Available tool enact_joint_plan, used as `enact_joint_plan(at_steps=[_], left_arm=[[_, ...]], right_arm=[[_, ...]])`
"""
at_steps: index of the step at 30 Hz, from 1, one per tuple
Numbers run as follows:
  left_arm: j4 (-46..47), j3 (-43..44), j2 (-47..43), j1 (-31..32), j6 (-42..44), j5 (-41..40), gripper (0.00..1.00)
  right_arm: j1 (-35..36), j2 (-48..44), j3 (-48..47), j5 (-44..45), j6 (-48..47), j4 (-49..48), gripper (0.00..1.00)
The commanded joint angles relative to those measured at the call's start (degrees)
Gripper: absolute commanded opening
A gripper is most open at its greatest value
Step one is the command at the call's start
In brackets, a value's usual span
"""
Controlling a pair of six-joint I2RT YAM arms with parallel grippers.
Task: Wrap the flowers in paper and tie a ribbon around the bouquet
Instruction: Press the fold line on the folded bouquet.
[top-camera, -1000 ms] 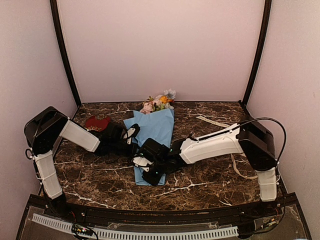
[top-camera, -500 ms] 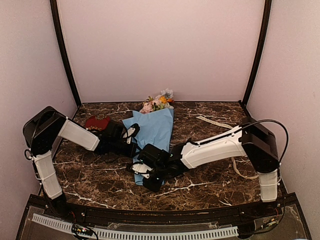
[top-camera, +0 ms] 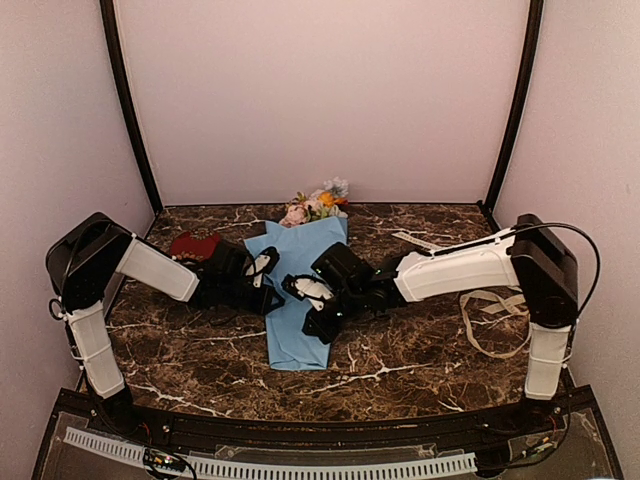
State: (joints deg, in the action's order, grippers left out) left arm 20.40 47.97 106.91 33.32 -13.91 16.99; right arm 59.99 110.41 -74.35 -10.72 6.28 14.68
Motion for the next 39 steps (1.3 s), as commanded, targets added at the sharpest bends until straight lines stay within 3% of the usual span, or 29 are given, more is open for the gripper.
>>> enact_joint_plan(at_steps=[1,6,10,15,17,22,27,31,39], left_arm=[[-6.68,0.47,-1.27,-0.81,0.47,-5.17,0.11],[-12.32,2.04,-5.28,-0.87,0.75,-14.38,0.44],[-20.48,5.60,-6.60,-2.49,0.74,-24.62,0.55],[-26.03,7.37,-7.72,-6.16,-0.45,-32.43,0.55],[-25.87,6.98,-10.35,-6.05,-0.30,-31.71,0.51],[-17.19,-1.99,-23.27,1.07,2.24,-32.66,0.47],[-8.84,-11.15,-31.47,8.87,-2.47,-18.10,0.37],[-6.73,-13.44,-29.11,12.80,-8.72,-15.64,0.32],[-5.49,-9.53,-19.49,19.56,-8.02,-16.89,0.32]], right_arm=[[0.92,4.62,-0.02,1.33,1.76,2.35,0.00],[1.01,5.39,1.97,1.31,2.22,1.82,0.00],[1.37,5.78,2.58,1.46,1.98,2.11,0.00],[1.83,5.95,2.07,1.67,1.83,2.37,0.00],[2.04,5.99,1.88,1.32,1.88,2.37,0.00],[2.11,5.70,1.96,-0.48,2.94,1.75,0.00],[2.15,5.55,2.09,-3.78,4.55,-0.02,0.00],[2.15,4.94,2.80,-6.06,6.28,-1.97,0.00],[2.15,5.20,3.24,-6.31,7.25,-2.71,0.00]])
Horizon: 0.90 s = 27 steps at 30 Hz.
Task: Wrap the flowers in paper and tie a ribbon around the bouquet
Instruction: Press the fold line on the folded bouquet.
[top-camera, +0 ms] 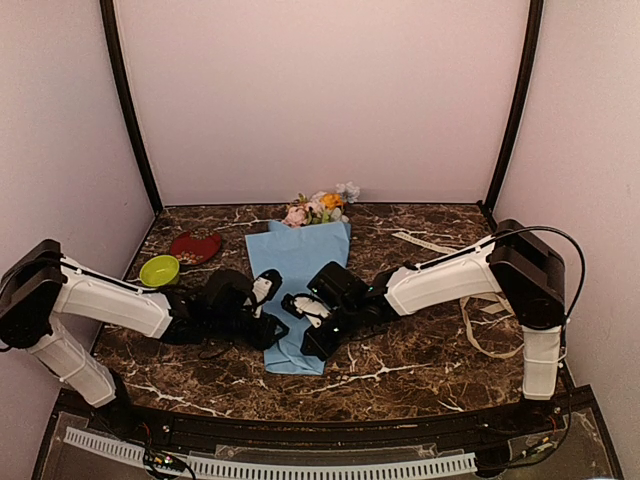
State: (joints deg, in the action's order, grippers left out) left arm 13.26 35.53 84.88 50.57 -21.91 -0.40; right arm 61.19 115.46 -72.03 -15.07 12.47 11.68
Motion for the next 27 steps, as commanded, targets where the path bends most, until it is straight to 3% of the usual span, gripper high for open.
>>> enact_joint_plan(at_steps=[1,4,7,12,27], left_arm=[[0.40,3.83,3.55,2.76,0.26,0.08,0.32],[-3.31,3.28,5.13,2.89,-1.83,-1.48,0.25],[-2.52,-1.09,4.48,2.90,-3.90,-0.63,0.23],[-2.88,-5.28,2.91,3.57,-5.54,2.55,0.23],[-10.60,-14.00,-7.41,5.92,-9.11,0.19,0.23]], right_arm=[[0.94,0.10,0.97,-1.93,1.07,0.26,0.00],[0.94,-0.57,1.54,-1.53,1.15,0.10,0.00],[0.95,-0.94,2.18,-1.11,1.24,0.00,0.00],[0.95,-0.32,2.85,-1.19,1.16,-0.08,0.00],[0.95,0.29,2.93,-0.20,0.63,0.77,0.00]])
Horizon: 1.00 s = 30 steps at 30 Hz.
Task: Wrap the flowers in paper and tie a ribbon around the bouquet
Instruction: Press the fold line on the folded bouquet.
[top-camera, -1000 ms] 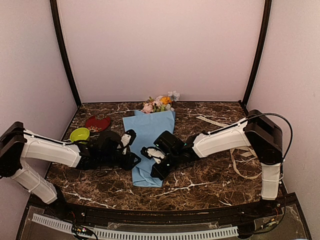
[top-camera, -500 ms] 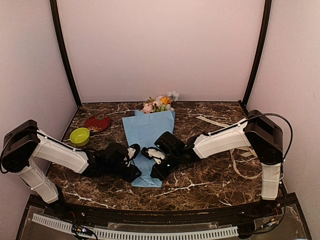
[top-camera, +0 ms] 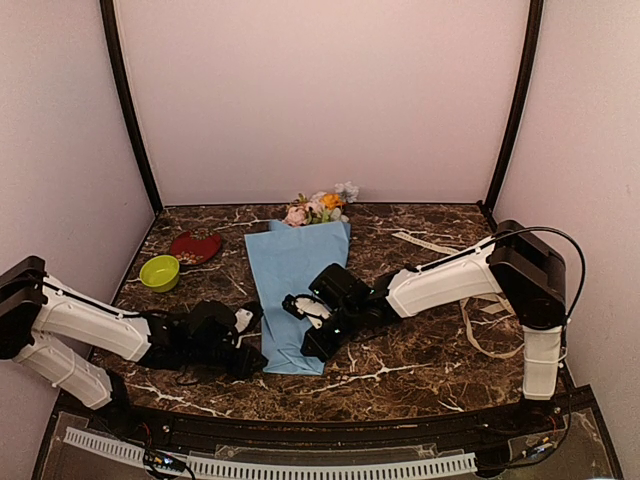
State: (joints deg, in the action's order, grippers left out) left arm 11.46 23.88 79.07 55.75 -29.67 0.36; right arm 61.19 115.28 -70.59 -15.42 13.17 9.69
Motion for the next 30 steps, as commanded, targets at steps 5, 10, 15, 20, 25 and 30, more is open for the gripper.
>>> enact_joint_plan(at_steps=[5,10,15,20,25,30], left_arm=[[-10.16,1.62,-8.65,0.81,3.24,-2.69,0.23],[-5.73,5.52,-8.53,1.61,9.25,-5.95,0.24],[2.77,5.98,-2.27,2.19,15.17,-11.18,0.25],[8.02,8.52,5.74,2.69,17.22,-10.14,0.25],[6.22,10.02,11.88,4.06,15.83,-8.53,0.24],[6.79,4.44,11.24,4.28,12.18,-7.94,0.23]], right_arm=[[0.95,0.13,1.20,-0.52,0.26,2.69,0.00],[0.95,0.11,0.90,-1.28,0.66,2.13,0.00],[0.95,0.20,0.80,-3.21,1.61,0.84,0.00],[0.95,0.20,1.10,-3.35,1.90,0.61,0.00],[0.82,-0.03,1.33,-3.17,2.12,0.63,0.00],[0.86,-0.67,1.37,-2.87,1.74,1.15,0.00]])
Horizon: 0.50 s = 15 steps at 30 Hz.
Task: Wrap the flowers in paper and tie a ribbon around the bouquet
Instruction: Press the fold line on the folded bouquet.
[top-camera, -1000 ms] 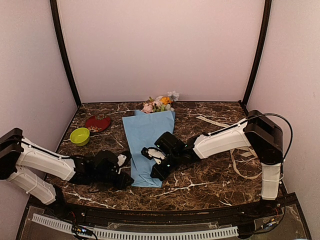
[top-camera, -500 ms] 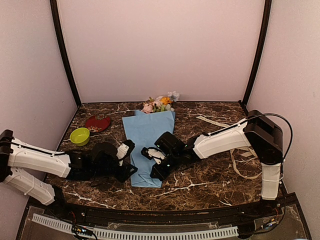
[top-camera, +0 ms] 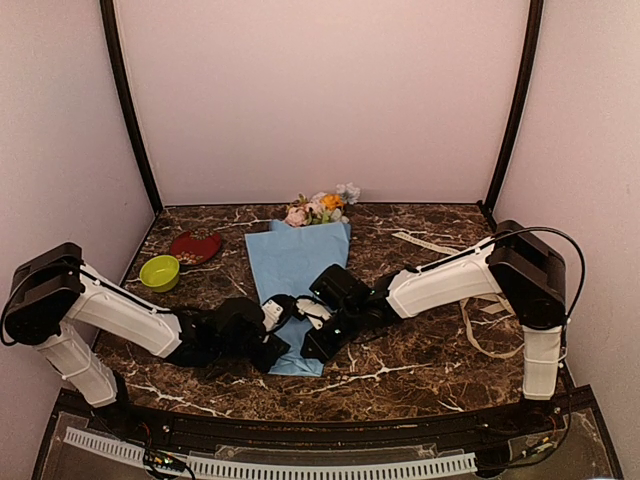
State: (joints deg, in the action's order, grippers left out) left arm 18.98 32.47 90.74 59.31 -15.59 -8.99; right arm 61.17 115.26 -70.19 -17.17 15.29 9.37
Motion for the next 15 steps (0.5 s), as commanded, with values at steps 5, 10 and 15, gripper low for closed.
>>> enact_joint_plan(at_steps=[5,10,15], left_arm=[[-0.04,-7.46,-0.74,0.72,-2.80,1.86,0.23],[0.44,-8.19,1.04,0.72,-3.21,1.50,0.22],[1.30,-8.95,1.78,0.72,-3.56,1.51,0.22]], right_arm=[[0.64,-1.14,-0.21,-0.92,-0.85,3.05,0.00],[-0.35,-4.84,-2.13,-0.99,-0.51,4.51,0.00],[-6.18,-12.17,-2.82,2.75,1.70,7.21,0.07]])
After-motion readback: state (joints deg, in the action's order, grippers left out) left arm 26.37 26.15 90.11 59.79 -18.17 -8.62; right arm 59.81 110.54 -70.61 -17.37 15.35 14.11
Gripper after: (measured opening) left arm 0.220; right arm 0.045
